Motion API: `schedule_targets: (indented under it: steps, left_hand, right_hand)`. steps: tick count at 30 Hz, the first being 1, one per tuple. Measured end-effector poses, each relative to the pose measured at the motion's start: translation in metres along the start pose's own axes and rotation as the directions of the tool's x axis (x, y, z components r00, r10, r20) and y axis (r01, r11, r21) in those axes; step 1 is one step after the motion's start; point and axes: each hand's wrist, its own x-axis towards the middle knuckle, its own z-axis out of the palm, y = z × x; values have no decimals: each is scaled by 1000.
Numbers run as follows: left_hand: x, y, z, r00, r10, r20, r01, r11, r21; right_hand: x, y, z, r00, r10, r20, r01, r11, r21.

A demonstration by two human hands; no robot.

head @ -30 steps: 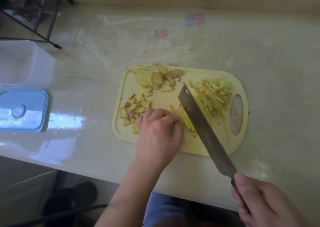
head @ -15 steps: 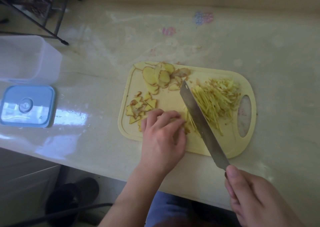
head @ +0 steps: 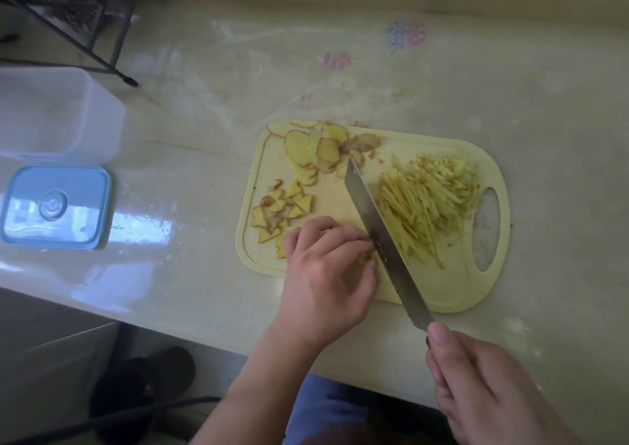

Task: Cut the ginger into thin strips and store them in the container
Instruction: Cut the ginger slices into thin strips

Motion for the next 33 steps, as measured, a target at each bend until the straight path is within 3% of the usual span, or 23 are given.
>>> schedule_targets:
  steps: [5,15,29,33]
  left_hand:
    - [-4,-4,-2,999,2,-45,-3,1000,-28]
    - [2,-5,4,997,44,-55,-39,995,88]
    - [6,-5,10,997,38,-69,-35,998,42]
    - [2,-5,12,997,25,-68,-23,999,24]
  right_hand:
    - [-1,1,-7,1000,-18,-19,19,998,56]
    - [-3,-2,-3,1000,-8,-1,8,999,39]
    - [-4,-3,0,995,-27,-96,12,988,-155]
    - [6,-1,0,1000,-24,-16,22,992,-120]
